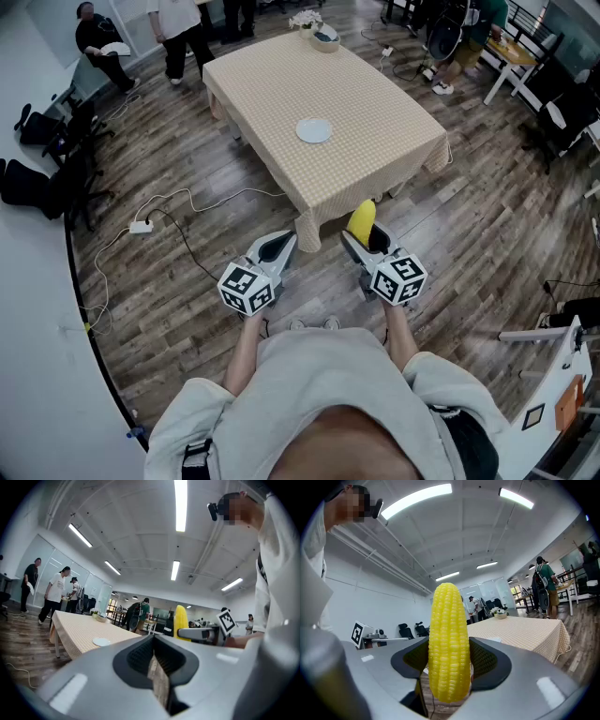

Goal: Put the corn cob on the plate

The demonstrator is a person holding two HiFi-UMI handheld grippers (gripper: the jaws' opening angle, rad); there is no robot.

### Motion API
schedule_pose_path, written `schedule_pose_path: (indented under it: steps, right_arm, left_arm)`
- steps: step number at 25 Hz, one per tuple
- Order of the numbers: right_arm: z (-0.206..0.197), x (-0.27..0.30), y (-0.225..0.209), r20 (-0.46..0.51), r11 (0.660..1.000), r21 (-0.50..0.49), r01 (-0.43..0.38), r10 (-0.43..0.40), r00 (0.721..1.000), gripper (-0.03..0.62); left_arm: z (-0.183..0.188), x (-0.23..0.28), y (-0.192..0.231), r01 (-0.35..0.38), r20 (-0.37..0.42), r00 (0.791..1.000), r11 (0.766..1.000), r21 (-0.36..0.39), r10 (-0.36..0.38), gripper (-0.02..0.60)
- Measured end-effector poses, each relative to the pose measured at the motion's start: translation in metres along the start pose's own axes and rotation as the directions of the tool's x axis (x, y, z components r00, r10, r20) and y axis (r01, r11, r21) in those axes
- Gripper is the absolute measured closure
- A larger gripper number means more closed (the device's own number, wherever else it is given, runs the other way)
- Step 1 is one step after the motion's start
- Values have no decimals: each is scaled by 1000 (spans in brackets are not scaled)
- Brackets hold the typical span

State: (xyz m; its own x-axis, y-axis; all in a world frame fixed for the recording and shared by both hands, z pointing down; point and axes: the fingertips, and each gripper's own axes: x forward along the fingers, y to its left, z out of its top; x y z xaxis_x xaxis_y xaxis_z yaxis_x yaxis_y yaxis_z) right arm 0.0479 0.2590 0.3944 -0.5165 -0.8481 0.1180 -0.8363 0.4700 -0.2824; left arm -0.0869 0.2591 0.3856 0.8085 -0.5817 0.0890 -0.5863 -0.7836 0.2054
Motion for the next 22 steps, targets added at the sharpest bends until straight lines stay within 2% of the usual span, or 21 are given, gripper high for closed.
schedule_pose_path:
  steps: [9,22]
  right_arm:
    - [6,-6,-4,16,1000,1,-10,10,1000,333]
    - [-2,-27,-24,12,1000,20,-22,22,1000,333]
  left_arm:
    - [6,5,-13,7,14,1000,1000,16,-7,574]
    - [-9,22,-42,-9,-9,1000,1000,3,9,574]
